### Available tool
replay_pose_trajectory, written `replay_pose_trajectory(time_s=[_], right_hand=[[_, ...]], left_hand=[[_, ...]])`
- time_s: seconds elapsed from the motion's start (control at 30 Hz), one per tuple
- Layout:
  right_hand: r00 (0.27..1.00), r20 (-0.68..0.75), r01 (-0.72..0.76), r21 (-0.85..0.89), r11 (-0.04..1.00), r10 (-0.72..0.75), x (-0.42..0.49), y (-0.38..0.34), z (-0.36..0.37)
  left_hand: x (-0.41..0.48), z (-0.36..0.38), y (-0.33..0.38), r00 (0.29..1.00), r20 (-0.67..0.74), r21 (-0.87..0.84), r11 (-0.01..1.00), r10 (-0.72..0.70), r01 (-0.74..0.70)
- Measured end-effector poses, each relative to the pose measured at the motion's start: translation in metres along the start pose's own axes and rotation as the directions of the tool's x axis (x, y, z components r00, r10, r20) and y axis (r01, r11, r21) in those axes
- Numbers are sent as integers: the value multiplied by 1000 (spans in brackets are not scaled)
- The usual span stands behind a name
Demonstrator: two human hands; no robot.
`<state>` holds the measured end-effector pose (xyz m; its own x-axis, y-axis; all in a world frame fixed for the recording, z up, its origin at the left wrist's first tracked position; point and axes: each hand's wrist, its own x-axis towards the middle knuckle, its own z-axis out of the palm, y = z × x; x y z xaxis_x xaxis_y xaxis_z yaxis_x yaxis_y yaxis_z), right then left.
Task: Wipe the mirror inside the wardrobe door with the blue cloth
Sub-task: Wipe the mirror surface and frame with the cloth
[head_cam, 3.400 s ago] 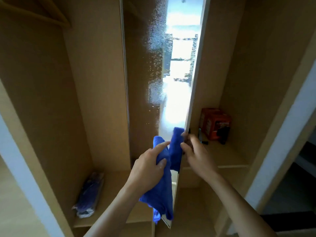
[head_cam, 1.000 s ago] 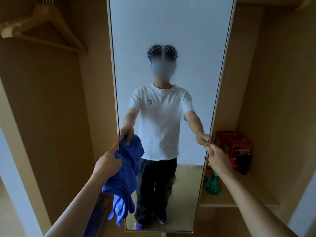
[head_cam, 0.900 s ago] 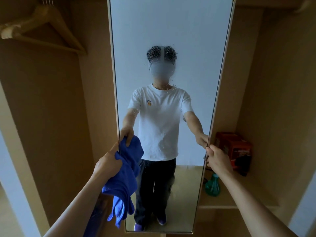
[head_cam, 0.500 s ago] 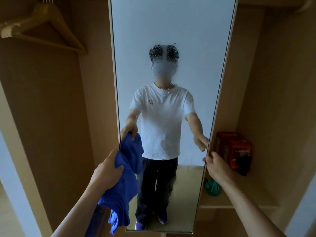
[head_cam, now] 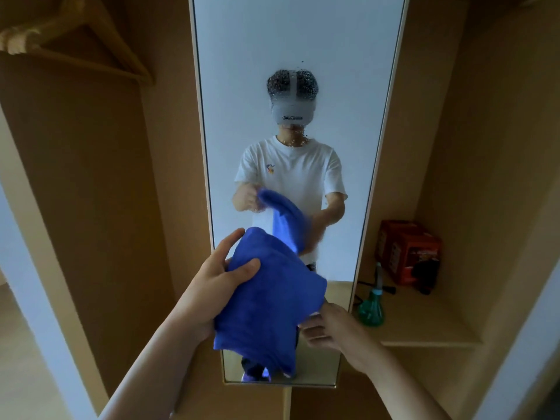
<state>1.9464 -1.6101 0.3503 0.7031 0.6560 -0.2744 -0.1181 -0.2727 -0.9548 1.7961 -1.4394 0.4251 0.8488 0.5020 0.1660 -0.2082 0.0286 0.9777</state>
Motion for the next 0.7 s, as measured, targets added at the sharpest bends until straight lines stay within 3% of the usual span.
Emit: replay_pose_trajectory(time_s=[0.13, 0.23, 0.4, 0.5, 0.6, 0.7], right_hand=[[996, 85, 2, 265, 964, -25, -13, -2, -2], [970, 209, 10, 481, 877, -126, -23, -4, -3], [934, 240, 25, 693, 720, -264, -41, -7, -5], [912, 268, 30, 713, 700, -312, -47, -6, -7], [909, 311, 9, 652, 758, -278, -52, -9, -4], [911, 318, -15, 662, 749, -263, -55, -13, -1]], left_hand=[[-5, 12, 0, 997, 5, -180, 981, -72, 72], [-9, 21, -1, 986, 43, -292, 942, -158, 164], [-19, 35, -6, 977, 73, -413, 886, -198, 210], [-25, 40, -9, 979, 55, -469, 860, -198, 201], [-32, 46, -12, 980, 65, -503, 842, -187, 194], [-36, 46, -15, 985, 88, -511, 843, -146, 170]])
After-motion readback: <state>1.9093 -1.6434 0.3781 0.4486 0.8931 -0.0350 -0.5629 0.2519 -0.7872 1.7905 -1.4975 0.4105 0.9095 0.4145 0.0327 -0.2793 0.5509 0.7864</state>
